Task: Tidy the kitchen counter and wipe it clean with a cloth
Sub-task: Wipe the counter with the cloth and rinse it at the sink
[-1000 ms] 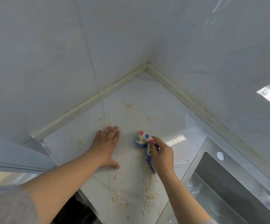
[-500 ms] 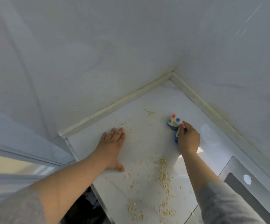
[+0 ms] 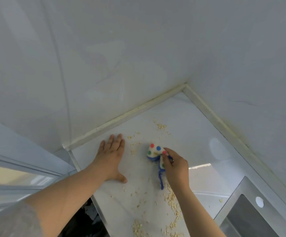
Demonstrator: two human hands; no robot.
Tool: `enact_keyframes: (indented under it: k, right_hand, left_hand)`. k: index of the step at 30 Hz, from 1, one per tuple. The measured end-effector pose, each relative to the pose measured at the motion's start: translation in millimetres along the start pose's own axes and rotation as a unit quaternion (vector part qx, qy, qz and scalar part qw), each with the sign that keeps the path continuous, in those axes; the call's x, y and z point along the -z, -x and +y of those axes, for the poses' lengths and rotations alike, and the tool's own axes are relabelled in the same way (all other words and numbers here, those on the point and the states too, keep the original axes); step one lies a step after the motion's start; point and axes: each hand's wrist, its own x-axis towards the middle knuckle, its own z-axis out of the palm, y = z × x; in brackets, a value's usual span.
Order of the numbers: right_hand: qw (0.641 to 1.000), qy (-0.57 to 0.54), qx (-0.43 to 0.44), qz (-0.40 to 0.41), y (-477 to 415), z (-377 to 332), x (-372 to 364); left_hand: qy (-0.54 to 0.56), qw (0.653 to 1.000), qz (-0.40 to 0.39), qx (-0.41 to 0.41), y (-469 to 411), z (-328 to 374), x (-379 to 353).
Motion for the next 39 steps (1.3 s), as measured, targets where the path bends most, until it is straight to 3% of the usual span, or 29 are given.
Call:
enact_keyframes:
  k: [5, 8, 13, 26, 33, 39]
  right_hand:
    - [0.992, 0.053, 0.022, 0.112, -60, -12, 23]
    - [0.988, 0.085, 0.021, 0.127, -101, -14, 30]
    - [0.989, 0.111, 0.011, 0.097, -130, -8, 7]
    - [0.997, 0.037, 0.064, 0.003, -43, -24, -47]
    - [0.989, 0.075, 0.077, 0.105, -121, -59, -18]
    - [0.993, 0.106, 0.048, 0.034, -162, -51, -53]
  left_hand:
    - [0.021, 1.0, 0.0, 0.015, -3, -11, 6]
    - [0.023, 1.0, 0.007, 0.02, -4, -14, 6]
    - [0.026, 0.999, 0.015, 0.029, -8, -19, 5]
    - [0.016, 0.998, 0.048, 0.027, -7, -23, 0]
    - [0.029, 0.998, 0.059, 0.018, -7, -25, -3]
    - [0.036, 0.996, 0.076, 0.016, -8, -27, -8]
